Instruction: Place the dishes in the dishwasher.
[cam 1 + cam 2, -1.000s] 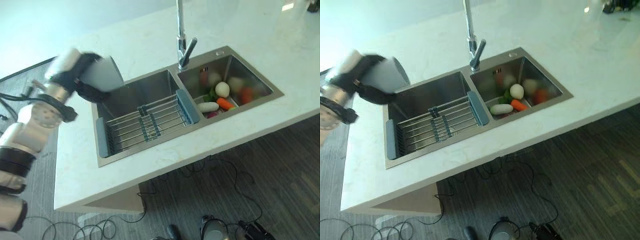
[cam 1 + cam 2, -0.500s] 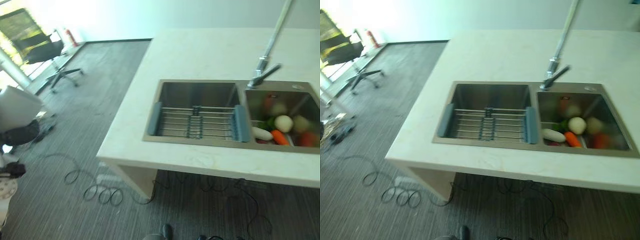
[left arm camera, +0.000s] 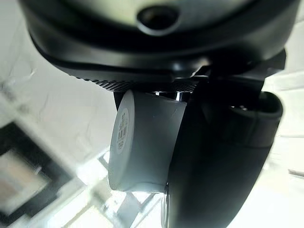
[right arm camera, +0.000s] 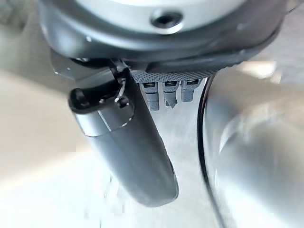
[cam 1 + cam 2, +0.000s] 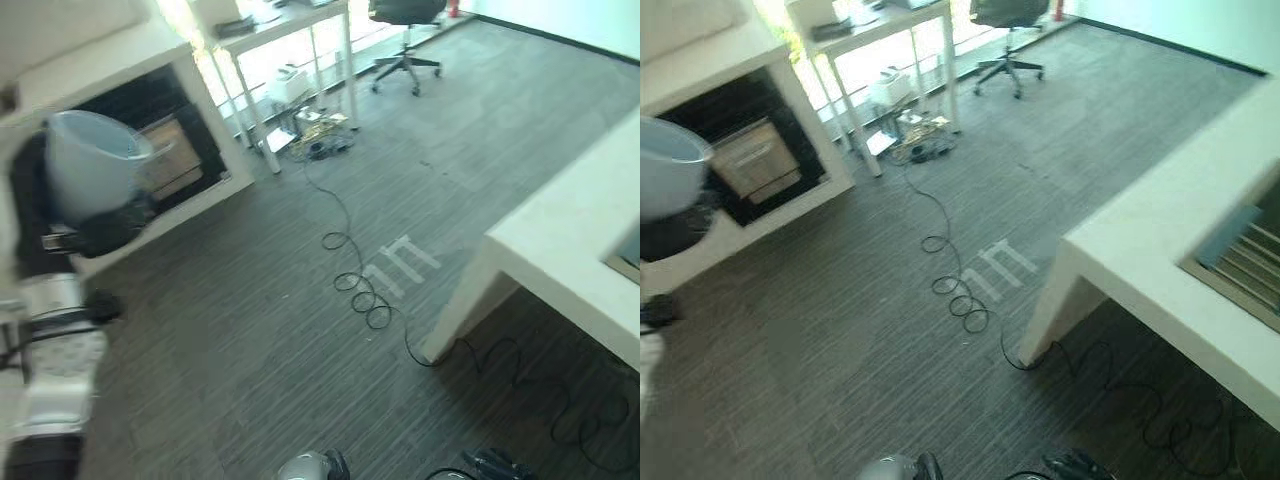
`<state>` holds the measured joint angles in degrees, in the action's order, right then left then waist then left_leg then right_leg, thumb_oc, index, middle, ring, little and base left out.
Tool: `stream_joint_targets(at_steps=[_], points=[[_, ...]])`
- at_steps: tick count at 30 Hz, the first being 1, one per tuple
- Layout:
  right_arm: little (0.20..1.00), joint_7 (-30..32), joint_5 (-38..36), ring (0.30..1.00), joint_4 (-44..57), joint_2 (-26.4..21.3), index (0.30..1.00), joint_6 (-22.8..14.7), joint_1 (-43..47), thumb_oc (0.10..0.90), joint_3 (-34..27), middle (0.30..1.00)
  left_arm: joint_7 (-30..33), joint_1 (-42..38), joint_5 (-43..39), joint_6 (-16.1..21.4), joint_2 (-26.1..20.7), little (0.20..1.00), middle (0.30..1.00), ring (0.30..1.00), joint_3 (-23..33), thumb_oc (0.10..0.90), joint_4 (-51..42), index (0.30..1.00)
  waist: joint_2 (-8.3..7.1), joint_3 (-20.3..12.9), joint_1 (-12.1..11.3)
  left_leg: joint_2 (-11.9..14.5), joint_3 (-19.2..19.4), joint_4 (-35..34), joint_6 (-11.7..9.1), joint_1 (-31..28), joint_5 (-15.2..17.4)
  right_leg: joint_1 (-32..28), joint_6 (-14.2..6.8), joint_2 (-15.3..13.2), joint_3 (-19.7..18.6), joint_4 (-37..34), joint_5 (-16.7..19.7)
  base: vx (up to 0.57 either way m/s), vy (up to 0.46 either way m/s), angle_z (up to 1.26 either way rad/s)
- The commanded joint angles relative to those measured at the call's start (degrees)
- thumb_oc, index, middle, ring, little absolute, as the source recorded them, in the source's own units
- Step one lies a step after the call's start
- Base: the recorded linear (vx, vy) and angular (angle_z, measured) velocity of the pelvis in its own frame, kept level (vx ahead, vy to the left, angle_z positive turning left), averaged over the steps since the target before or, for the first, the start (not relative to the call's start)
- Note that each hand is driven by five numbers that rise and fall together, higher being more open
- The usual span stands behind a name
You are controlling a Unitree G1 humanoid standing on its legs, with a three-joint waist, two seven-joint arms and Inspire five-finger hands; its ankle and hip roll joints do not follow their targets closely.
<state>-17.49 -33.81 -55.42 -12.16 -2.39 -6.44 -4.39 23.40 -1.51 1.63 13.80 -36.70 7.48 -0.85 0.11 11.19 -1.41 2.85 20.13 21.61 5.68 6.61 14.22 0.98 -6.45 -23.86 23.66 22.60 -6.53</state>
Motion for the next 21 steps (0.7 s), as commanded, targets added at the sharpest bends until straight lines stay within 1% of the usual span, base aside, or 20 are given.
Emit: stream_joint_targets(at_steps=[1, 3, 4, 5, 6, 8, 9, 10, 12, 13, 15, 17, 18, 19, 20, 21], points=[[0.9, 0.4, 0.1, 0.9, 0.8, -2.4, 0.9, 0.0, -1.5, 0.8, 2.4, 0.9, 3.8, -5.2, 2.9, 3.5, -5.6, 0.3, 0.3, 0.3, 4.6, 0.4, 0.2, 0.3, 2.58, -2.7, 3.7, 2.3, -9.2, -4.4, -5.9, -2.5, -0.6, 0.6, -3.2, 9.1, -6.1, -5.4, -2.7, 0.0, 0.078, 1.16], [0.9, -0.7, 3.1, 0.9, 0.6, -3.0, 0.9, 0.7, -1.7, 0.8, 3.1, 0.9, 2.5, -6.3, 1.9, 4.4, -4.9, 0.3, 0.3, 0.3, 3.0, 0.4, -0.6, 0.3, 1.56, -2.8, 4.2, 1.2, -11.1, -4.4, -5.9, -1.8, -0.1, 2.1, -3.1, 11.1, -9.7, -5.4, -3.7, 0.03, -0.038, 1.18], [0.9, -1.4, 4.4, 0.9, 0.1, -3.1, 0.9, 0.9, -1.8, 0.8, 3.5, 0.9, 1.5, -7.0, 1.7, 4.8, -4.2, 0.3, 0.3, 0.3, 2.2, 0.4, -1.0, 0.3, 1.1, -3.0, 4.5, 0.7, -11.7, -4.4, -6.0, -1.2, -0.2, 3.6, -3.1, 11.8, -11.5, -5.4, -3.5, 0.03, -0.097, 1.0], [0.9, -1.9, 4.4, 0.9, -0.8, -3.0, 0.9, 0.6, -1.8, 0.8, 3.8, 0.9, 0.7, -7.6, 1.8, 4.9, -3.6, 0.3, 0.3, 0.3, 1.2, 0.4, -1.2, 0.3, 0.67, -3.3, 4.8, 0.4, -12.3, -4.4, -6.0, -1.1, 0.3, 4.9, -3.3, 12.8, -13.3, -5.4, -3.6, 0.01, -0.094, 0.84], [0.9, -2.0, 4.3, 0.9, -1.0, -2.9, 0.9, 0.5, -1.8, 0.8, 3.9, 0.9, 0.5, -7.8, 1.7, 4.8, -3.5, 0.3, 0.3, 0.3, 1.0, 0.4, -1.3, 0.3, 0.54, -3.4, 4.8, 0.4, -12.4, -4.4, -6.0, -0.7, 0.1, 5.5, -3.2, 13.0, -13.7, -5.4, -3.4, 0.05, -0.117, 1.0], [0.9, -2.6, 1.6, 0.9, -3.9, -2.6, 0.9, 0.4, -1.2, 0.8, 4.5, 0.9, -2.4, -9.3, 0.2, 4.3, -2.5, 0.3, 0.3, 0.3, -0.6, 0.4, -1.3, 0.3, 0.09, -3.5, 5.1, -0.1, -13.6, -4.4, -5.9, -1.0, 0.3, 6.5, -3.1, 14.3, -16.8, -5.4, -3.1, 0.11, -0.228, 1.13], [0.9, -2.8, 0.4, 0.9, -5.6, -2.6, 0.9, -0.3, -0.7, 0.8, 4.7, 0.9, -3.6, -9.9, 0.0, 4.4, -0.9, 0.3, 0.3, 0.3, -1.8, 0.4, -1.3, 0.3, -0.14, -3.5, 5.0, -0.3, -14.4, -4.4, -5.7, -1.1, 0.1, 6.1, -2.4, 15.4, -18.1, -5.4, -3.4, 0.19, -0.415, 1.19], [0.9, -2.5, -0.4, 0.9, -7.3, -2.5, 0.9, -1.2, 0.2, 0.8, 4.9, 0.9, -3.9, -9.7, 0.4, 4.6, 0.9, 0.3, 0.3, 0.3, -2.8, 0.4, -1.6, 0.3, -0.25, -3.4, 4.4, -0.4, -15.1, -4.4, -5.6, -1.4, -0.1, 5.1, -1.3, 16.4, -17.5, -5.4, -4.1, 0.17, -0.41, 1.13], [0.9, -2.6, -1.2, 0.9, -8.3, -2.9, 0.9, -1.7, 1.0, 0.8, 4.8, 0.9, -1.9, -8.9, 0.0, 3.2, 1.8, 0.3, 0.3, 0.3, -2.7, 0.4, -2.2, 0.3, -0.13, -3.1, 3.8, -0.1, -15.9, -4.4, -5.8, -1.6, -0.3, 4.2, -0.2, 17.3, -16.7, -5.4, -4.9, 0.14, -0.354, 1.0], [0.9, -0.3, -1.3, 0.9, -8.6, -2.8, 0.9, -3.0, 1.8, 0.8, 4.9, 0.9, 1.7, -8.6, -2.1, 1.1, 2.5, 0.3, 0.3, 0.3, -2.7, 0.4, -2.2, 0.3, -0.01, -2.9, 3.7, 0.2, -16.7, -4.4, -6.1, -2.1, -0.3, 3.7, 0.8, 18.4, -16.6, -5.4, -5.7, 0.13, -0.345, 0.5], [0.9, 2.7, -0.6, 0.9, -9.2, -3.2, 0.9, -3.7, 2.3, 0.8, 4.8, 0.9, 4.8, -8.7, -3.3, 1.0, 2.7, 0.3, 0.3, 0.3, -2.1, 0.4, -1.1, 0.3, -0.27, -3.0, 3.7, 0.0, -16.8, -4.4, -6.2, -2.9, -0.5, 3.4, 1.6, 19.3, -16.8, -5.4, -6.2, 0.13, -0.329, 0.17], [0.9, 3.6, -0.7, 0.9, -9.6, -3.5, 0.9, -3.4, 2.8, 0.8, 4.6, 0.9, 5.5, -8.7, -4.3, 1.8, 2.4, 0.3, 0.3, 0.3, -1.8, 0.4, -0.5, 0.3, -0.67, -3.1, 3.8, -0.7, -16.3, -4.4, -5.9, -3.8, -0.3, 3.4, 2.0, 19.6, -17.3, -5.4, -6.5, 0.13, -0.256, -0.04], [0.9, 4.7, -1.1, 0.9, -9.8, -4.1, 0.9, -2.6, 3.4, 0.8, 4.4, 0.9, 4.2, -8.8, -5.0, 2.9, 2.2, 0.3, 0.3, 0.3, -1.5, 0.4, -0.4, 0.3, -1.9, -2.8, 3.7, -2.4, -14.3, -4.4, -5.4, -5.1, -2.0, 2.9, 2.8, 19.4, -18.0, -5.4, -6.8, 0.14, -0.241, -0.2], [0.9, 4.7, -1.3, 0.9, -9.9, -4.1, 0.9, -2.6, 3.3, 0.8, 4.2, 0.9, 3.7, -8.9, -5.0, 3.1, 2.2, 0.3, 0.3, 0.3, -1.5, 0.4, -0.5, 0.3, -2.28, -2.4, 3.7, -2.4, -13.4, -2.9, -5.5, -4.6, -2.8, 2.5, 3.1, 19.3, -18.0, -5.4, -6.9, 0.14, -0.305, -0.17], [0.9, 4.4, -1.9, 0.9, -10.2, -4.1, 0.9, -2.5, 3.1, 0.8, 3.9, 0.9, 2.2, -9.3, -4.8, 3.0, 2.2, 0.3, 0.3, 0.3, -1.6, 0.4, -0.9, 0.3, -2.66, -1.7, 3.8, -1.7, -11.8, 1.9, -5.7, -2.2, -4.2, 1.9, 3.7, 19.5, -17.6, -5.4, -6.9, 0.09, -0.273, -0.22], [0.9, 1.9, -4.4, 0.9, -10.9, -4.0, 0.9, 0.6, 2.5, 0.8, 3.1, 0.9, -0.3, -10.2, -4.6, 3.0, 2.7, 0.3, 0.3, 0.3, -2.3, 0.4, -1.3, 0.3, -2.75, -0.9, 4.3, 0.2, -9.7, 6.9, -6.2, 1.0, -6.7, 1.2, 4.6, 20.1, -16.9, -5.4, -6.9, 0.13, -0.28, -0.17]])
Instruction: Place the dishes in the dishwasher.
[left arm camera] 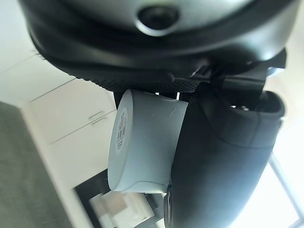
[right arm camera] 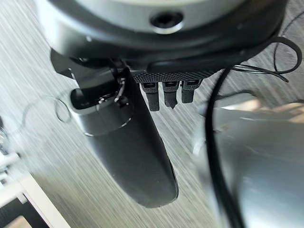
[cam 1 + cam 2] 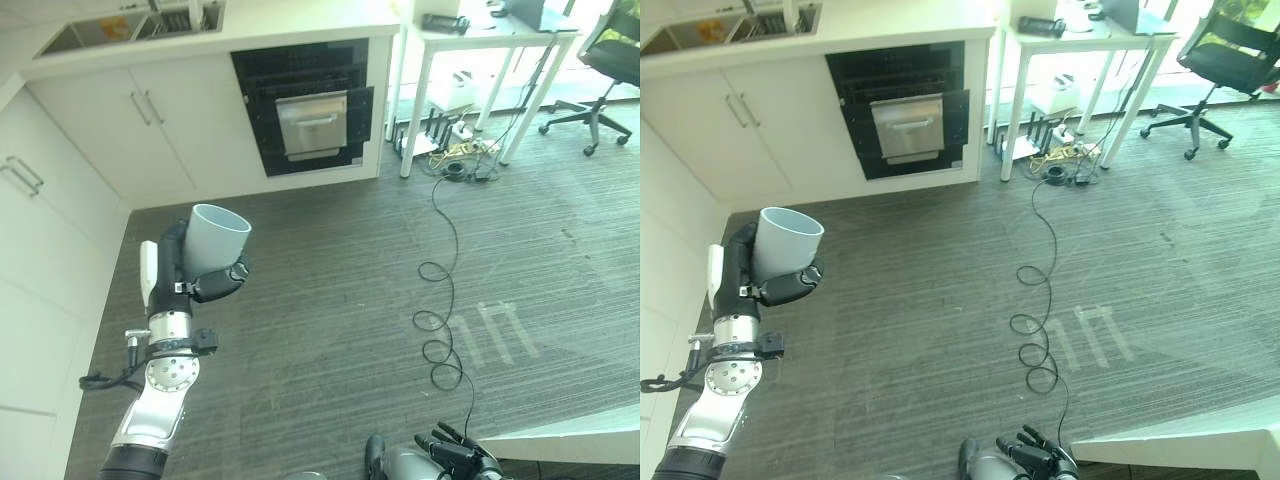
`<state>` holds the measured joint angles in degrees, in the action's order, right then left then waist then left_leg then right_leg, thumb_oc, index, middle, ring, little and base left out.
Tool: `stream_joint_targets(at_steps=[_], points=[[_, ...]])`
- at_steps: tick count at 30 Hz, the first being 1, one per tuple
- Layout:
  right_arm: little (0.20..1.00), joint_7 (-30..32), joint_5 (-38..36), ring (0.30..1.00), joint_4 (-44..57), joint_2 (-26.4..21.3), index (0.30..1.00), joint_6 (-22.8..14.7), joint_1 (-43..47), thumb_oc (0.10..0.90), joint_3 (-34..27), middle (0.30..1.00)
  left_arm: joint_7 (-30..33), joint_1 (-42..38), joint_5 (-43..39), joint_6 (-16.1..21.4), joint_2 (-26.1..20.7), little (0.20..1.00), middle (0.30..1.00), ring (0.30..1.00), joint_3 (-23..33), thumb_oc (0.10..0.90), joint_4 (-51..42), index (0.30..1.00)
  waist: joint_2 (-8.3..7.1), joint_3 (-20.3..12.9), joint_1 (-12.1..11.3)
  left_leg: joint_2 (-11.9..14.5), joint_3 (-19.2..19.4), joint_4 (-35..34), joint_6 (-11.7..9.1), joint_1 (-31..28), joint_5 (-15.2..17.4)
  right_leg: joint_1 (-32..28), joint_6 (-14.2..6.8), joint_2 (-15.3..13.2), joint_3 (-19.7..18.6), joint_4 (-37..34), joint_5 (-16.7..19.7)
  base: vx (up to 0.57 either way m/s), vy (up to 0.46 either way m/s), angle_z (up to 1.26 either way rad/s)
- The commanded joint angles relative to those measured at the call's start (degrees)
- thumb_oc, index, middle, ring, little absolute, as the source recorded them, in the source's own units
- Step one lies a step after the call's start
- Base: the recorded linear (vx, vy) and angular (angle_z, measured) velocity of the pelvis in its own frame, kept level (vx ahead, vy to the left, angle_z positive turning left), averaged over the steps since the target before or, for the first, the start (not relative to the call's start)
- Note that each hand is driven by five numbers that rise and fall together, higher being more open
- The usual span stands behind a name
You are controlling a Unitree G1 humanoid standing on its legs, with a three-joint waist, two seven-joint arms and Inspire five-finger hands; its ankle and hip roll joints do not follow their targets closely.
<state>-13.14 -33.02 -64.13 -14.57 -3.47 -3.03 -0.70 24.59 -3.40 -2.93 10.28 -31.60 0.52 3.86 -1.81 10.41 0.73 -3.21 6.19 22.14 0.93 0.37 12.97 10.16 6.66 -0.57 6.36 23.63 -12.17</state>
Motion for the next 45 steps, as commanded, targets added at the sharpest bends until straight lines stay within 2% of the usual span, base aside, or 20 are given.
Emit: stream_joint_targets(at_steps=[1, 2, 4, 7, 11, 17, 19, 20, 22, 23, 26, 27, 28, 29, 31, 33, 36, 38, 42, 45], points=[[0.9, -5.4, -5.8, 0.9, -3.2, -1.6, 0.9, 2.1, -1.4, 0.8, -1.4, 0.9, -2.8, -9.3, -0.5, 6.5, -2.6, 0.3, 0.3, 0.3, 4.2, 0.4, -5.9, 0.3, -0.33, 0.3, 2.6, 7.2, 4.9, 7.3, -1.9, 9.3, -7.3, -8.4, -8.2, -2.5, 0.7, -6.4, -1.5, 0.14, -0.192, 0.28], [0.9, -6.1, -5.5, 0.9, -3.5, -1.6, 0.9, 1.9, -1.5, 0.8, -1.6, 0.9, -3.3, -9.6, -0.7, 6.6, -2.7, 0.3, 0.3, 0.3, 4.2, 0.4, -5.8, 0.3, -0.18, 0.4, 2.7, 7.2, 5.0, 6.9, -2.0, 9.6, -7.7, -8.5, -8.2, -2.3, 0.6, -6.4, -1.6, 0.31, -0.046, 0.42], [0.9, -9.1, -5.4, 0.9, -5.2, -2.5, 0.9, 1.7, -1.1, 0.8, -1.4, 0.9, -7.7, -9.6, -2.6, 7.7, -3.5, 0.3, 0.3, 0.3, 4.2, 0.4, -4.9, 0.3, 1.81, 0.7, 2.0, 4.7, 1.7, -4.9, -1.9, 10.4, -8.4, -9.8, -8.8, 0.6, -1.4, -6.4, -3.1, 0.56, 0.082, 0.14], [0.9, -9.8, -3.0, 0.9, -6.0, -3.0, 0.9, 3.1, -0.9, 0.8, -0.1, 0.9, -10.9, -7.9, -2.9, 6.9, -2.9, 0.3, 0.3, 0.3, 4.0, 0.4, -6.3, 0.3, 3.65, 0.9, 0.5, 8.8, -2.9, -4.9, -4.5, 20.1, -10.9, -12.2, -8.4, 3.7, -3.2, -6.4, -5.3, 0.55, 0.072, -0.56], [0.9, -8.3, -3.7, 0.9, -5.8, -3.2, 0.9, 2.7, -2.1, 0.8, 0.6, 0.9, -13.7, -7.9, -4.6, 10.4, -2.6, 0.3, 0.3, 0.3, 4.4, 0.4, -4.4, 0.3, 4.15, 0.7, 1.2, 15.8, 4.2, -4.9, -4.8, 23.0, -11.5, -14.7, -9.1, 2.1, 1.2, -6.4, -7.0, 0.46, 0.065, -0.54], [0.9, -5.2, -5.7, 0.9, -6.0, -2.6, 0.9, 3.2, -3.7, 0.8, -3.1, 0.9, -16.9, -9.7, -4.6, 11.2, -2.2, 0.3, 0.3, 0.3, 3.8, 0.4, -4.8, 0.3, 3.61, -0.7, 0.7, 10.9, 2.8, -4.9, -3.1, 18.5, -10.0, -20.7, -10.7, -0.5, 1.5, -6.4, -8.3, 0.49, 0.155, -0.35], [0.9, -4.1, -4.2, 0.9, -5.2, -1.4, 0.9, 1.8, -5.0, 0.8, -4.1, 0.9, -15.4, -11.2, -1.8, 11.5, -2.2, 0.3, 0.3, 0.3, 2.8, 0.4, -5.0, 0.3, 3.2, -1.4, 1.0, 8.1, 4.2, -4.9, -0.9, 17.0, -8.0, -23.5, -12.6, -2.4, 2.9, -3.1, -4.4, 0.52, 0.207, 0.28], [0.9, -3.4, -3.6, 0.9, -4.5, -0.5, 0.9, 1.8, -5.8, 0.8, -4.7, 0.9, -13.8, -12.1, 0.1, 10.8, -2.7, 0.3, 0.3, 0.3, 1.9, 0.4, -4.8, 0.3, 2.13, -1.8, 1.3, 5.6, 4.6, -4.9, 0.8, 16.1, -6.7, -22.7, -14.9, -4.1, 3.0, 2.8, 0.7, 0.39, 0.157, 0.17], [0.9, -2.8, -2.6, 0.9, -3.8, 0.7, 0.9, 1.5, -6.4, 0.8, -4.8, 0.9, -11.6, -13.5, 1.3, 9.6, -3.0, 0.3, 0.3, 0.3, 0.8, 0.4, -4.1, 0.3, 1.92, -2.0, 1.8, 3.3, 4.4, -4.9, 3.3, 14.4, -5.1, -17.7, -18.4, -4.4, 1.9, 14.6, 9.9, 0.29, 0.123, 0.24], [0.9, -3.1, -2.0, 0.9, -4.1, 0.8, 0.9, 1.0, -6.3, 0.8, -4.4, 0.9, -10.7, -13.8, 1.5, 9.3, -3.1, 0.3, 0.3, 0.3, 0.4, 0.4, -3.8, 0.3, 1.93, -1.8, 2.0, 2.5, 4.1, -4.9, 3.9, 13.1, -4.2, -15.3, -18.5, -5.2, 2.0, 18.3, 11.5, 0.25, 0.081, 0.51], [0.9, -4.2, 0.9, 0.9, -4.4, 0.8, 0.9, -1.8, -5.3, 0.8, -1.7, 0.9, -7.8, -13.5, 2.4, 9.9, -3.7, 0.3, 0.3, 0.3, 0.0, 0.4, -3.5, 0.3, 3.35, -0.6, 3.0, 1.9, 2.7, -4.9, 4.6, 8.9, -2.3, -6.0, -16.2, -4.6, 4.5, 18.5, 8.9, 0.28, -0.037, 0.12], [0.9, -4.0, -0.1, 0.9, -3.5, 0.5, 0.9, -1.4, -5.1, 0.8, -0.7, 0.9, -6.8, -13.1, 4.0, 10.2, -3.8, 0.3, 0.3, 0.3, 0.0, 0.4, -3.9, 0.3, 4.42, 0.0, 3.9, 2.7, 1.8, -4.9, 4.1, 7.2, -1.6, -2.8, -14.8, -3.5, 6.1, 14.2, 6.7, 0.4, -0.306, -0.02], [0.9, -3.7, -2.3, 0.9, -2.1, -0.2, 0.9, 0.2, -5.0, 0.8, 0.1, 0.9, -5.7, -13.5, 5.8, 9.3, -4.1, 0.3, 0.3, 0.3, -0.5, 0.4, -5.0, 0.3, 3.85, 0.9, 5.3, 2.3, 0.5, -4.9, 3.4, 4.6, 0.3, -2.0, -13.8, -3.6, 6.6, -0.6, 5.7, 0.41, -0.387, 0.26], [0.9, -3.7, -2.8, 0.9, -2.0, -0.4, 0.9, 0.7, -5.0, 0.8, 0.3, 0.9, -5.0, -13.7, 6.5, 8.7, -4.3, 0.3, 0.3, 0.3, -0.7, 0.4, -5.5, 0.3, 3.46, 1.1, 5.9, 2.3, 0.2, -4.9, 3.1, 3.7, 1.0, -0.7, -14.0, -4.5, 6.8, -6.4, 7.4, 0.45, -0.469, 0.39], [0.9, -4.4, -1.8, 0.9, -3.2, 0.1, 0.9, 1.8, -4.8, 0.8, -0.2, 0.9, -2.6, -13.5, 8.4, 8.8, -5.5, 0.3, 0.3, 0.3, -0.3, 0.4, -5.7, 0.3, 1.8, 1.6, 6.9, 0.9, 0.1, -4.9, 3.3, 0.7, 4.3, 5.5, -16.7, -8.2, 4.4, -6.4, 11.1, 0.36, -0.373, 0.61], [0.9, -4.4, -0.4, 0.9, -5.1, 0.1, 0.9, 2.5, -4.8, 0.8, -0.9, 0.9, 1.7, -13.0, 12.9, 9.5, -6.9, 0.3, 0.3, 0.3, 1.2, 0.4, -4.9, 0.3, 1.7, 1.3, 6.7, 0.6, 0.1, -4.9, 3.4, -0.4, 6.2, 5.4, -16.7, -8.4, 4.0, -6.4, 10.6, 0.35, -0.336, 0.59], [0.9, -4.7, -0.4, 0.9, -7.9, -0.7, 0.9, -0.2, -4.5, 0.8, -1.0, 0.9, 5.6, -11.6, 14.1, 8.9, -7.2, 0.3, 0.3, 0.3, 1.0, 0.4, -5.2, 0.3, 2.52, -0.4, 6.4, 0.4, -0.6, -4.9, 2.0, -4.5, 5.0, 2.4, -14.3, -5.4, 3.3, -6.4, 8.6, 0.4, -0.322, 0.75], [0.9, -5.2, -0.8, 0.9, -7.8, -1.4, 0.9, -1.4, -3.5, 0.8, -0.5, 0.9, 5.9, -10.9, 13.8, 7.9, -7.3, 0.3, 0.3, 0.3, 1.5, 0.4, -6.3, 0.3, 2.55, -1.0, 5.7, 0.3, -0.3, -4.9, 0.4, -7.3, 0.0, 0.4, -12.6, -4.4, 3.3, -6.4, 6.4, 0.38, -0.312, 0.53], [0.9, -6.3, -2.4, 0.9, -6.5, -2.9, 0.9, -4.2, -2.0, 0.8, -0.2, 0.9, 8.2, -10.2, 12.1, 6.3, -7.4, 0.3, 0.3, 0.3, 3.7, 0.4, -7.3, 0.3, 1.67, -0.9, 4.2, 2.5, 2.1, 11.4, -2.4, -0.5, -7.7, -3.6, -9.1, -4.0, 5.4, -6.4, 3.0, 0.16, -0.278, -0.23], [0.9, -6.5, -2.9, 0.9, -5.8, -3.6, 0.9, -3.9, -1.1, 0.8, -0.9, 0.9, 8.4, -9.8, 11.0, 8.7, -8.7, 0.3, 0.3, 0.3, 5.9, 0.4, -3.9, 0.3, 1.52, -0.8, 2.7, 1.1, 2.7, 2.1, -0.7, 2.6, -4.8, -5.4, -9.2, -3.6, 6.0, -6.4, 1.4, 0.14, -0.107, -0.16]])
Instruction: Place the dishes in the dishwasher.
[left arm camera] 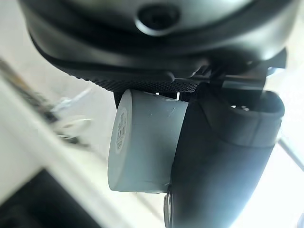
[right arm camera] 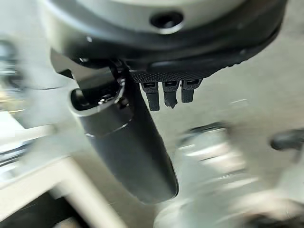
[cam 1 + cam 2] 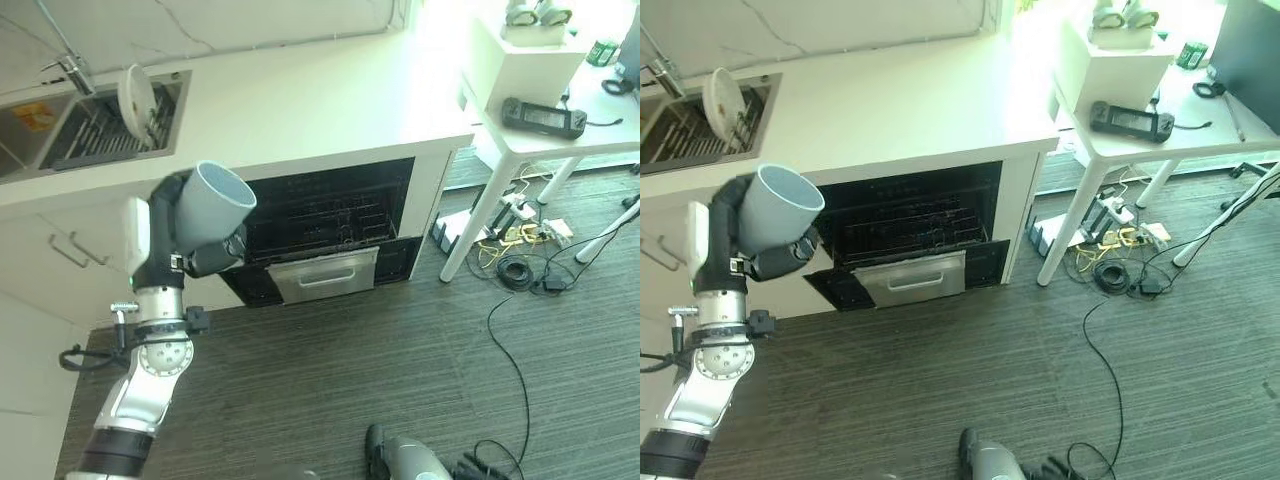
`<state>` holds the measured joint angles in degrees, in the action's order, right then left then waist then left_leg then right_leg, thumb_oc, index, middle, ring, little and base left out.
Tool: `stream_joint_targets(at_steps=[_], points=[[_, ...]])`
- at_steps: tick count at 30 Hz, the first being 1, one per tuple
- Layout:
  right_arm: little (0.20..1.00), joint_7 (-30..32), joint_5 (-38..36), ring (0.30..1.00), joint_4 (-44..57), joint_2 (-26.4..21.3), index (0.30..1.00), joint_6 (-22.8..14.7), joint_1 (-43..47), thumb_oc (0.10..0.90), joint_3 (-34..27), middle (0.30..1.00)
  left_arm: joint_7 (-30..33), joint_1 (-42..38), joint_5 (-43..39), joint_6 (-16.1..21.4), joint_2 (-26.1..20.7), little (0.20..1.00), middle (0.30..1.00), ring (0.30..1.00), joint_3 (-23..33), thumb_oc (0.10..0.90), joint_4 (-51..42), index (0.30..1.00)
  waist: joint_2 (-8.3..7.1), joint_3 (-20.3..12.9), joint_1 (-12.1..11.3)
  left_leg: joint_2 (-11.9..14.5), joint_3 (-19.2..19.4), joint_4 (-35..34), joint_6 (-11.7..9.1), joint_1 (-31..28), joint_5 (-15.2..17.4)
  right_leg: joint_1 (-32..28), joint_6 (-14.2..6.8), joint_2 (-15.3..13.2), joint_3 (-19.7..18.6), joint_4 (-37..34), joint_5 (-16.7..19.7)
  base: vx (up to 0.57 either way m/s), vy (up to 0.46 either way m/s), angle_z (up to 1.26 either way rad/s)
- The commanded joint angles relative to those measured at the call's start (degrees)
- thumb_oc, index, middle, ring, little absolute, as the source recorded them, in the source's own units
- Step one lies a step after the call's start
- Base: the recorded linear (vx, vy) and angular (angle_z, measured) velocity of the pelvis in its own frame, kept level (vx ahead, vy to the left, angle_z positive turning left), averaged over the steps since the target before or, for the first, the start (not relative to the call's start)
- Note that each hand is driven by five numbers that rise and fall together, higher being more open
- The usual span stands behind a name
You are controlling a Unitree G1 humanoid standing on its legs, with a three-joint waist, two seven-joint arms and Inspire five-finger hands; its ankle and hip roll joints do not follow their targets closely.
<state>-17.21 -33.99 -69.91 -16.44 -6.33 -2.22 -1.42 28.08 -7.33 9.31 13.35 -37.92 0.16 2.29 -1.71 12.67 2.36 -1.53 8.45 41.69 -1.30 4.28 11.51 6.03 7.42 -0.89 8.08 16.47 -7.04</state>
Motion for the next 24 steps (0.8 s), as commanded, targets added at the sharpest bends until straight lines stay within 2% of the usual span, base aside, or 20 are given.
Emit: stream_joint_targets(at_steps=[1, 4, 6, 7, 10, 13, 18, 24], points=[[0.9, -2.4, -1.7, 0.9, 0.0, -2.0, 0.9, -0.6, -1.6, 0.8, -0.5, 0.9, 5.3, -5.5, -1.3, 5.9, -2.8, 0.3, 0.3, 0.3, 6.6, 0.4, -2.1, 0.3, 1.54, -3.2, 1.0, -0.6, 0.6, -23.2, 1.8, -2.1, -3.2, -1.2, -10.2, -3.0, 4.1, 0.7, -4.2, 0.1, 0.02, -0.24], [0.9, -2.3, -1.5, 0.9, -0.7, -2.6, 0.9, 0.8, -0.7, 0.8, -0.9, 0.9, 6.6, -4.4, -1.2, 6.3, -3.2, 0.3, 0.3, 0.3, 7.4, 0.4, -2.0, 0.3, 2.5, -3.0, 0.6, 1.0, -2.2, -24.5, 1.1, 1.8, -0.3, -1.0, -10.6, -1.4, 2.4, 0.7, -5.3, 0.05, 0.049, -0.37], [0.9, -1.8, -1.2, 0.9, -2.0, -2.2, 0.9, 1.7, -0.6, 0.8, -0.8, 0.9, 7.7, -3.8, 0.0, 5.9, -2.2, 0.3, 0.3, 0.3, 7.7, 0.4, -2.9, 0.3, 2.99, -3.2, 0.0, 2.7, -3.3, -24.5, -0.2, 4.8, -1.6, -1.5, -10.8, -1.1, 1.4, 0.7, -6.5, 0.08, 0.072, -0.48], [0.9, -1.6, -1.5, 0.9, -2.2, -1.6, 0.9, 2.0, -1.1, 0.8, -0.8, 0.9, 7.8, -3.9, 0.4, 5.3, -1.6, 0.3, 0.3, 0.3, 8.0, 0.4, -3.4, 0.3, 3.35, -3.5, 0.3, 4.4, -2.2, -24.5, -0.5, 5.6, -2.0, -1.5, -11.0, -1.5, 2.0, 0.7, -6.9, 0.08, 0.092, -0.68], [0.9, -0.2, -1.6, 0.9, -2.1, -0.5, 0.9, 2.3, -2.9, 0.8, -0.5, 0.9, 8.0, -3.5, 0.9, 5.3, -1.4, 0.3, 0.3, 0.3, 9.4, 0.4, -3.6, 0.3, 4.21, -4.0, 1.3, 5.5, -2.9, -24.5, -1.0, 5.6, -0.9, -0.1, -11.7, -2.1, 1.9, 0.7, -6.8, 0.07, 0.117, -0.32], [0.9, -0.5, -0.2, 0.9, -2.5, -0.5, 0.9, 2.5, -3.8, 0.8, -1.2, 0.9, 8.1, -3.1, 0.2, 4.8, -2.0, 0.3, 0.3, 0.3, 9.9, 0.4, -3.3, 0.3, 4.69, -4.4, 1.7, 4.9, -3.5, -24.5, -1.1, 5.6, -0.3, 0.4, -12.1, -2.2, 1.3, 0.7, -6.4, 0.06, 0.13, -0.12], [0.9, -1.2, 0.4, 0.9, -1.9, -0.6, 0.9, 1.7, -4.2, 0.8, -1.2, 0.9, 5.6, -2.7, -1.8, 6.6, -1.9, 0.3, 0.3, 0.3, 9.4, 0.4, -2.5, 0.3, 4.78, -4.7, 1.9, 3.9, -4.0, -24.5, -0.5, 5.4, 0.2, 0.1, -12.1, -2.0, 0.6, 0.7, -6.5, 0.06, 0.117, -0.01], [0.9, -1.4, 3.1, 0.9, 0.0, 0.1, 0.9, 1.8, -3.3, 0.8, 0.1, 0.9, 0.0, -1.4, -2.9, 7.2, 1.1, 0.3, 0.3, 0.3, 7.4, 0.4, -4.9, 0.3, 4.37, -4.8, 0.7, 2.0, -5.1, -24.5, 1.9, 3.9, 1.8, -1.6, -12.5, -2.5, 1.6, 0.7, -6.0, 0.09, 0.115, -0.02]])
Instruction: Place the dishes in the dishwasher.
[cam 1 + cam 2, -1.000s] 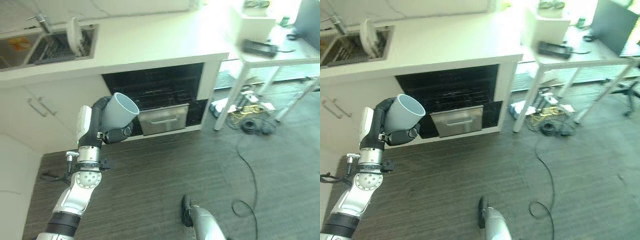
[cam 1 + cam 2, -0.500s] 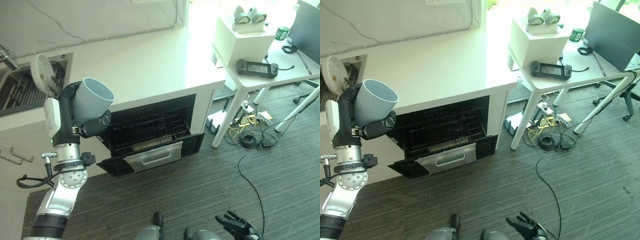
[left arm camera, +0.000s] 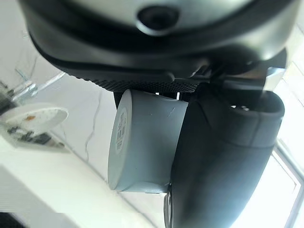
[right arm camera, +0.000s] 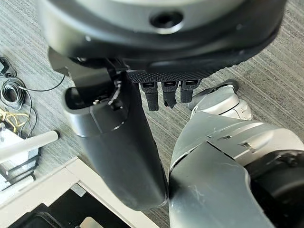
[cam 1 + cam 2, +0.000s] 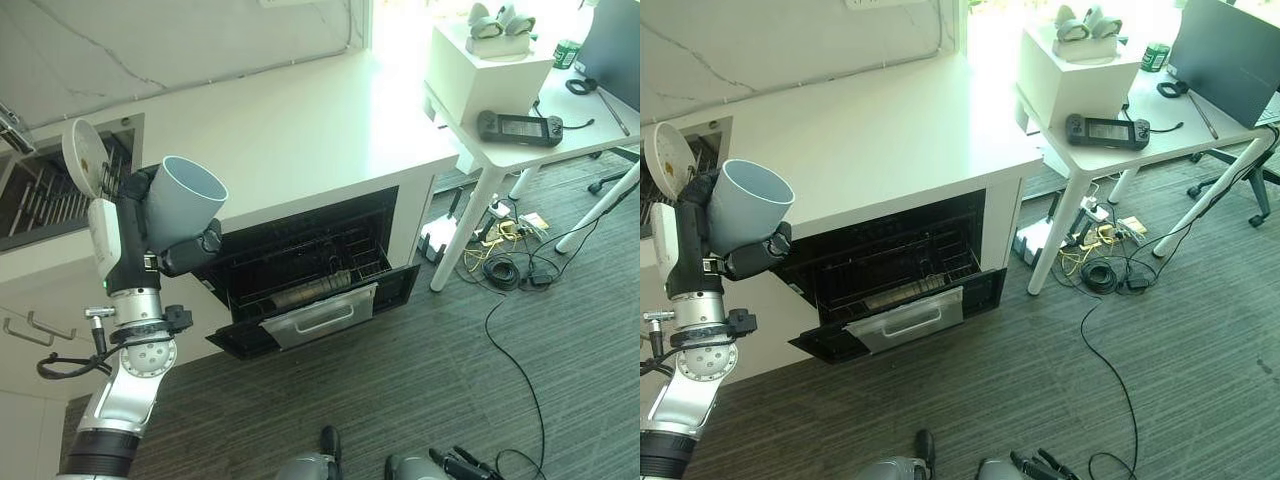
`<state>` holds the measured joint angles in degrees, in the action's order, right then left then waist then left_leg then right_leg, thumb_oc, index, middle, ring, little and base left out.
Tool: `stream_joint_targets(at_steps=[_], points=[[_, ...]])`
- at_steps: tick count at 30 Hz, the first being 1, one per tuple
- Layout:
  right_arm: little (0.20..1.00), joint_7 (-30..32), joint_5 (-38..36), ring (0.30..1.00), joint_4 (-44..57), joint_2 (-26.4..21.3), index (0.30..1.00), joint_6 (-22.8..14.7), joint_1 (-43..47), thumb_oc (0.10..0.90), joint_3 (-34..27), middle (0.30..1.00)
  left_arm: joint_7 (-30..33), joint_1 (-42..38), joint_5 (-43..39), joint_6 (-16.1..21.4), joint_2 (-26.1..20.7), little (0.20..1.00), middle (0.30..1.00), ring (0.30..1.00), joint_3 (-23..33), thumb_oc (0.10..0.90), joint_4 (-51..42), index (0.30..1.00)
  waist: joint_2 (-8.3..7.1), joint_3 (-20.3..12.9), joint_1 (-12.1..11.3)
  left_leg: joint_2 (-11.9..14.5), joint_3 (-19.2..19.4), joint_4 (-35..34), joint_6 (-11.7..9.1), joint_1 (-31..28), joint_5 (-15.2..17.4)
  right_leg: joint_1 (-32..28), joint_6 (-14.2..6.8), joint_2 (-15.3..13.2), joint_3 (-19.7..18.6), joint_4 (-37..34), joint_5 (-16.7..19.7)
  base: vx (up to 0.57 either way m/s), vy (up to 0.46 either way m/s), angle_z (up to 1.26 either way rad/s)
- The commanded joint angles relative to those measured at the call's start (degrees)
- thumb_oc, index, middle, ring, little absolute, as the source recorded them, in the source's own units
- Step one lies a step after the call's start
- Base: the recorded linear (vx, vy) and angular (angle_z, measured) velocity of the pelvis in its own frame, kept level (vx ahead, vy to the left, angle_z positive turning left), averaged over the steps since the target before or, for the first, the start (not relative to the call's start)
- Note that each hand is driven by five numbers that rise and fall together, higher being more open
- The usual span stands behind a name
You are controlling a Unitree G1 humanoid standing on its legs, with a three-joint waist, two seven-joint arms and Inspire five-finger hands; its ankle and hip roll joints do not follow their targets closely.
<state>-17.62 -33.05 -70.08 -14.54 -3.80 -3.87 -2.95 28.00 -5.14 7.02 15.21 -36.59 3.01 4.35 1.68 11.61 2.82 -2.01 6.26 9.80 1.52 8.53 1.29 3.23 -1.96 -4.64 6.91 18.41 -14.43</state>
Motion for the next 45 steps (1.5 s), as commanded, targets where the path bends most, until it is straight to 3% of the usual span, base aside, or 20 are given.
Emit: stream_joint_targets(at_steps=[1, 4, 6, 7, 9, 11, 12, 14, 17, 21, 23, 24, 27, 28, 29, 31, 32, 36, 39, 45], points=[[0.9, -0.7, 2.1, 0.9, 0.7, -1.8, 0.9, -0.7, -1.2, 0.8, 2.0, 0.9, -0.4, -3.6, -0.2, 5.8, 0.2, 0.3, 0.3, 0.3, 4.3, 0.4, -7.8, 0.3, 1.16, -3.7, 0.0, 2.6, -2.8, 7.4, -0.6, -0.5, 12.2, 0.6, -3.2, 1.3, 3.5, -1.2, 1.5, 0.08, 0.108, -0.1], [0.9, 0.7, 0.6, 0.9, 3.9, -1.3, 0.9, 0.0, -0.8, 0.8, 2.6, 0.9, -1.4, -4.3, 1.2, 6.5, 0.4, 0.3, 0.3, 0.3, 3.4, 0.4, -10.9, 0.3, 2.4, -2.2, 0.0, 4.2, -1.2, 7.4, 1.0, -1.1, 12.5, -0.4, -3.8, 2.0, 7.4, 2.2, 4.3, 0.09, 0.119, -0.07], [0.9, 0.9, 0.5, 0.9, 4.9, -1.0, 0.9, 0.8, -0.8, 0.8, 2.5, 0.9, -0.8, -5.5, 1.0, 6.8, 0.0, 0.3, 0.3, 0.3, 2.4, 0.4, -11.3, 0.3, 2.3, -0.5, 0.7, 3.6, -1.4, 7.4, 2.2, -1.7, 12.7, 4.6, -5.3, 1.5, 6.3, 14.4, 6.9, 0.04, 0.045, -0.12], [0.9, 0.8, 0.7, 0.9, 4.8, -1.0, 0.9, 0.8, -0.9, 0.8, 2.4, 0.9, -0.7, -5.9, 0.9, 7.0, 0.0, 0.3, 0.3, 0.3, 2.1, 0.4, -11.2, 0.3, 1.96, -0.2, 0.7, 3.1, -1.5, 7.4, 2.4, -1.8, 12.8, 6.1, -5.7, 1.1, 5.7, 16.8, 7.4, 0.1, -0.063, -0.11], [0.9, 1.0, 0.9, 0.9, 3.8, -0.8, 0.9, 0.7, -1.1, 0.8, 2.6, 0.9, -0.6, -6.9, 0.8, 7.6, 0.2, 0.3, 0.3, 0.3, 1.1, 0.4, -10.8, 0.3, 1.27, 0.2, 1.0, 2.2, -2.6, 7.4, 2.2, -2.5, 13.2, 7.4, -5.9, 0.1, 5.0, 13.5, 8.9, 0.18, -0.194, 0.1], [0.9, 1.5, -0.1, 0.9, 2.9, -0.8, 0.9, 1.1, -1.4, 0.8, 2.8, 0.9, -0.4, -8.3, 2.3, 7.6, 0.7, 0.3, 0.3, 0.3, 0.1, 0.4, -11.0, 0.3, 0.7, 0.2, 1.4, 2.6, -3.5, 7.4, 1.0, -3.1, 13.6, 5.2, -5.4, -0.6, 4.5, 0.9, 8.3, 0.23, -0.359, 0.15], [0.9, 1.6, 0.3, 0.9, 2.3, -0.7, 0.9, 1.8, -1.6, 0.8, 2.6, 0.9, 0.1, -8.8, 3.0, 7.2, 0.8, 0.3, 0.3, 0.3, -0.5, 0.4, -10.9, 0.3, -0.1, 0.4, 2.0, 2.4, -3.7, 7.4, 0.7, -3.8, 14.3, 6.2, -6.0, -2.3, 3.0, -1.2, 8.6, 0.19, -0.399, 0.22], [0.9, 0.9, 2.7, 0.9, 0.6, 0.1, 0.9, 2.3, -1.9, 0.8, 1.3, 0.9, 0.8, -9.4, 2.6, 6.5, -0.3, 0.3, 0.3, 0.3, -1.1, 0.4, -10.2, 0.3, -1.01, 0.4, 3.1, 2.6, -3.5, 7.4, 0.6, -5.3, 15.8, 9.2, -7.7, -4.0, -0.7, -1.2, 10.6, 0.17, -0.329, 0.21], [0.9, -0.1, 2.6, 0.9, -2.1, -0.2, 0.9, 2.3, -2.4, 0.8, 1.0, 0.9, 0.4, -9.4, 0.7, 6.4, -0.4, 0.3, 0.3, 0.3, -1.1, 0.4, -9.9, 0.3, -1.35, -0.8, 2.2, 4.0, -2.0, 7.4, -0.9, -5.7, 15.4, 7.9, -7.4, -4.0, 0.8, -1.2, 8.3, 0.26, -0.399, 0.28], [0.9, 1.1, -1.1, 0.9, -2.6, -1.0, 0.9, -0.2, -1.7, 0.8, 0.6, 0.9, 0.3, -8.7, -0.5, 3.8, -0.2, 0.3, 0.3, 0.3, -1.3, 0.4, -12.6, 0.3, -2.27, -2.2, 1.3, 4.6, -0.7, 7.4, -1.3, -7.4, 14.0, 4.6, -5.0, -1.9, 0.4, -1.2, 4.9, 0.28, -0.362, 0.29], [0.9, 1.1, -4.2, 0.9, -1.8, -1.9, 0.9, -1.3, -1.5, 0.8, -0.5, 0.9, -0.6, -8.7, -1.2, 3.4, -0.3, 0.3, 0.3, 0.3, -0.5, 0.4, -13.7, 0.3, -3.84, -1.9, 0.4, 4.3, 1.8, 8.9, -1.6, -7.1, 9.4, 2.6, -3.4, -2.4, 0.5, -1.2, 3.7, 0.13, -0.248, 0.09], [0.9, 0.7, -4.2, 0.9, -1.5, -2.1, 0.9, -2.1, -1.5, 0.8, -0.9, 0.9, -1.0, -8.8, -1.6, 3.5, -0.5, 0.3, 0.3, 0.3, 0.0, 0.4, -13.9, 0.3, -3.87, -1.6, 0.3, 4.3, 2.3, 11.0, -1.6, -5.9, 9.1, 2.2, -2.9, -2.3, 1.0, -1.2, 3.4, 0.07, -0.163, 0.06], [0.9, 0.7, -4.2, 0.9, -0.8, -2.8, 0.9, -5.0, -1.5, 0.8, -2.0, 0.9, -2.6, -9.0, -3.4, 4.5, -0.8, 0.3, 0.3, 0.3, 1.0, 0.4, -13.4, 0.3, -3.55, -1.6, 0.4, 5.0, 4.2, 10.9, -1.8, -5.0, 8.5, 1.3, -2.1, -2.1, 2.9, -1.2, 2.6, 0.05, 0.018, 0.23], [0.9, 0.3, -5.5, 0.9, 0.2, -3.1, 0.9, -6.1, -1.3, 0.8, -2.9, 0.9, -2.5, -8.6, -4.6, 6.3, -1.2, 0.3, 0.3, 0.3, 1.4, 0.4, -12.8, 0.3, -1.64, -1.7, 0.9, 6.5, 3.3, 7.4, -2.5, -3.7, 10.3, 1.0, -2.5, -0.8, 3.8, -1.2, 1.8, 0.08, 0.261, 0.31], [0.9, 0.6, -5.3, 0.9, 0.7, -3.1, 0.9, -5.9, -1.2, 0.8, -2.9, 0.9, -2.2, -8.6, -4.6, 6.8, -0.8, 0.3, 0.3, 0.3, 1.1, 0.4, -12.8, 0.3, -0.88, -1.7, 1.3, 7.8, 3.1, 7.4, -3.4, -2.6, 9.8, 0.8, -2.3, -0.4, 4.2, -1.2, 1.3, 0.06, 0.278, 0.45], [0.9, 1.1, -5.3, 0.9, 1.3, -3.0, 0.9, -5.6, -1.3, 0.8, -3.3, 0.9, -2.6, -8.7, -4.5, 7.3, -0.2, 0.3, 0.3, 0.3, 0.9, 0.4, -12.8, 0.3, -0.52, -1.8, 2.0, 9.4, 3.6, 7.4, -3.8, -2.5, 9.3, 0.6, -2.4, -0.7, 4.8, -1.2, 1.2, 0.03, 0.167, 0.48], [0.9, 1.5, -5.6, 0.9, 1.7, -2.9, 0.9, -5.5, -1.6, 0.8, -3.2, 0.9, -2.4, -8.7, -3.7, 7.4, 0.7, 0.3, 0.3, 0.3, 0.3, 0.4, -13.1, 0.3, 0.13, -1.8, 2.0, 9.0, 1.7, 7.4, -4.1, -2.1, 9.8, 0.6, -2.4, -0.8, 4.9, -1.2, 1.1, 0.03, 0.194, 0.15], [0.9, 1.6, -6.0, 0.9, 1.5, -2.0, 0.9, -7.1, -2.2, 0.8, -3.0, 0.9, -3.0, -8.7, -2.8, 7.5, 2.0, 0.3, 0.3, 0.3, -0.6, 0.4, -13.6, 0.3, 0.53, -2.2, 2.1, 8.7, 0.8, 7.4, -4.3, -2.4, 10.8, 0.4, -2.9, -1.9, 5.7, -1.2, 1.0, 0.02, 0.178, -0.01], [0.9, 1.2, -11.2, 0.9, 3.0, -1.3, 0.9, -10.5, -2.7, 0.8, -2.9, 0.9, -3.4, -8.0, -3.9, 7.5, 2.5, 0.3, 0.3, 0.3, -0.8, 0.4, -14.0, 0.3, 0.57, -2.7, 2.2, 8.4, 1.1, 7.4, -4.2, -2.5, 11.8, 0.6, -3.8, -3.0, 5.8, -1.2, 1.4, 0.02, 0.14, 0.16], [0.9, 6.9, -15.7, 0.9, 8.7, -0.7, 0.9, -13.0, -3.3, 0.8, -5.4, 0.9, -5.3, -7.6, -7.8, 6.9, 3.3, 0.3, 0.3, 0.3, -1.7, 0.4, -13.6, 0.3, 0.07, -3.8, 3.1, 8.0, 2.5, 7.4, -3.7, -2.5, 13.0, 2.4, -5.4, -4.1, 4.6, -1.2, 2.5, 0.01, 0.066, -0.09]])
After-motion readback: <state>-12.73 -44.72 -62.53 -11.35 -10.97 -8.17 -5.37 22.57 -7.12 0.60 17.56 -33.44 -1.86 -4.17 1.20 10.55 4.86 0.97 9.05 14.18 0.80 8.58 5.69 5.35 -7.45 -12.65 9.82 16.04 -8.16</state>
